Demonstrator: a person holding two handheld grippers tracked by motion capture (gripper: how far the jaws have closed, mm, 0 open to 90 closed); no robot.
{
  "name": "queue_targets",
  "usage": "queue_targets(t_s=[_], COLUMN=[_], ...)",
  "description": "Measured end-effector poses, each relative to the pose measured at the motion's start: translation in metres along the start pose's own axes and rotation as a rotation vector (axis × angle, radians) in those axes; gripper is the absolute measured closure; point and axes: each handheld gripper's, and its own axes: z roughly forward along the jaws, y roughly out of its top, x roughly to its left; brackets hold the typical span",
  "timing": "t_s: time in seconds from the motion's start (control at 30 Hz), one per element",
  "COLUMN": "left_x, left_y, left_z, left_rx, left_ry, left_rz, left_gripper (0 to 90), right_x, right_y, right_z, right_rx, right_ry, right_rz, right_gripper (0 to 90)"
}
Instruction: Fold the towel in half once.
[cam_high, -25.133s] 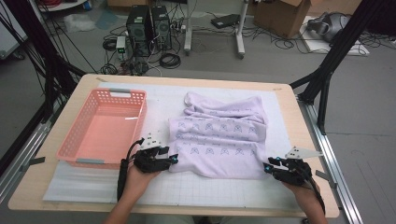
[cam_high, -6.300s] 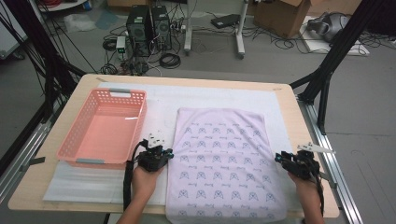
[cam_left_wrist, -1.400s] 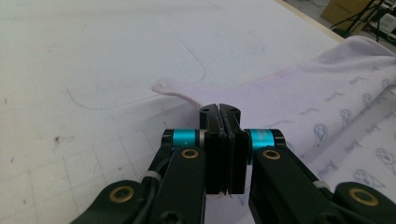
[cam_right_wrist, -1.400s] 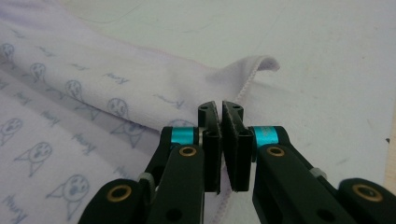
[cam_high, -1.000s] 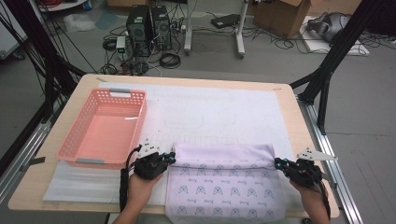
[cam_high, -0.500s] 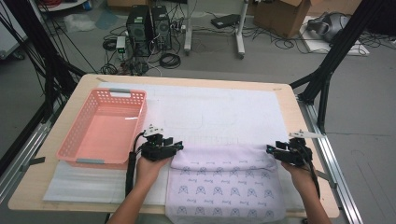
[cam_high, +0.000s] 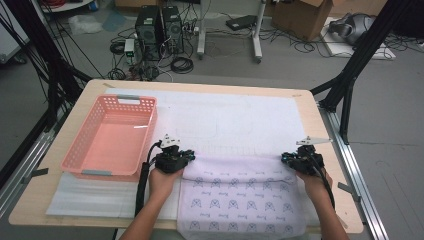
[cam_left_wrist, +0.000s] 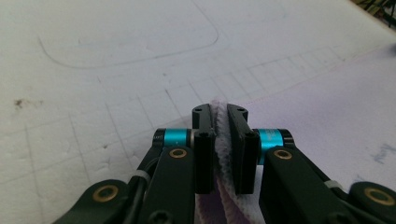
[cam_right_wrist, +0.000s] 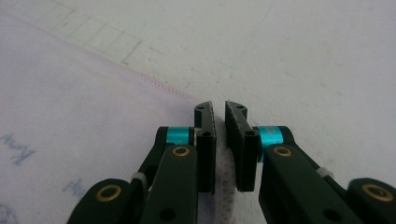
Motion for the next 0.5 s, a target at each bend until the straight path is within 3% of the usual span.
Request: queue_targets(t_s=[0.23,0.5], left_x=[-0.015,-0.032], left_y=[0.001,-0.008], left_z=[-0.022,-0.049], left_rx=[-0.097,-0.156], left_ry=[-0.015,-0.041], left_rz=[0.068,0.122], left_gripper=[79.6,78.1], right_x=[0.008,0.025], right_y=[-0.009,-0.026], right_z=[-0.025,-0.058], right_rx=[-0.108,-0.186], right_ry=[-0.005,0.006], right_rz=[-0.002,-0.02], right_gripper=[82.3,82.2])
